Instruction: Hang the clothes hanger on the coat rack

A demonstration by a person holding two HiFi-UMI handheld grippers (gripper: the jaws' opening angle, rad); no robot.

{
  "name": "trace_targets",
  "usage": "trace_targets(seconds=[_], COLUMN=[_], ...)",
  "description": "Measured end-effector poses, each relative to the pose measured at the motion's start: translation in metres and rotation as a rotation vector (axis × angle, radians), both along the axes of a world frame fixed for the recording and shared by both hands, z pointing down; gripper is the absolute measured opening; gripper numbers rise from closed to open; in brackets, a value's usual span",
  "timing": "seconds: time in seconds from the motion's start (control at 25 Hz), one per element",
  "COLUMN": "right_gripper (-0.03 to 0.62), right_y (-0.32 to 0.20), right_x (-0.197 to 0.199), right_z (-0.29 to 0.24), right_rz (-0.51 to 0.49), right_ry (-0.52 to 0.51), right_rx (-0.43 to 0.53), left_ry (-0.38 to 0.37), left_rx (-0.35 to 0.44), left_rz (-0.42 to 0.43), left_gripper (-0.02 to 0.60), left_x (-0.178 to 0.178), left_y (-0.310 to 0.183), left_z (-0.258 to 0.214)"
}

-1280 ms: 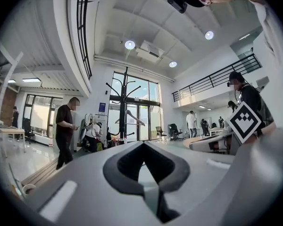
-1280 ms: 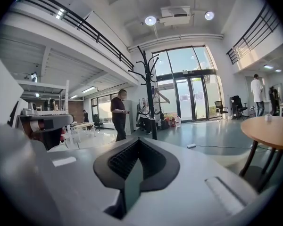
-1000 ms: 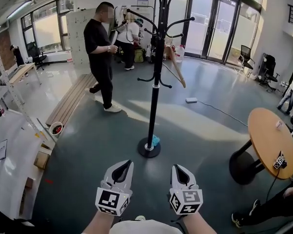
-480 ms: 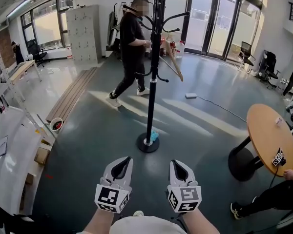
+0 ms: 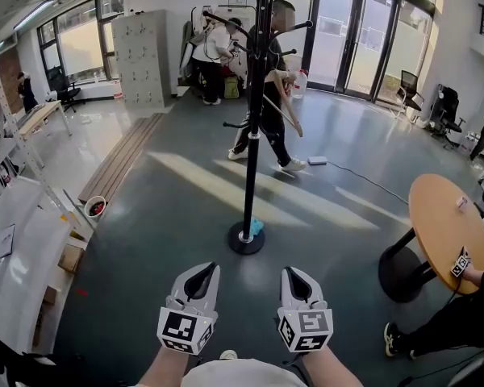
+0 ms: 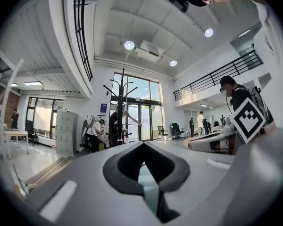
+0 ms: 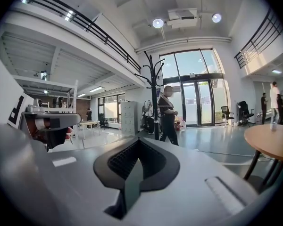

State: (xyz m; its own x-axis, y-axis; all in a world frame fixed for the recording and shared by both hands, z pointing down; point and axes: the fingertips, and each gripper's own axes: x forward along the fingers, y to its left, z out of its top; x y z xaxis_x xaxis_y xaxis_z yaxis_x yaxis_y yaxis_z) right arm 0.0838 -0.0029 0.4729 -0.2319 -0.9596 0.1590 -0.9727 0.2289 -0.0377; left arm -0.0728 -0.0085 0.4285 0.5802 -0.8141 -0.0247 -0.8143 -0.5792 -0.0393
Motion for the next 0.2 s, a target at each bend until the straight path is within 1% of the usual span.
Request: trace_targets(seconds=[0.2], right_gripper=[0.025], right_y=[0.0020], right_x=[-0.0022], right_z=[0.0017], right_rz=[-0.005], right_ry=[0.007], right_rx=[-0.005], left_ry=[-0.012], left_rx=[0.009], left_rz=[-0.004], left_gripper=[0.000], left_x=[-0.0022], left_y=[0.0028], left_z=[0.0023])
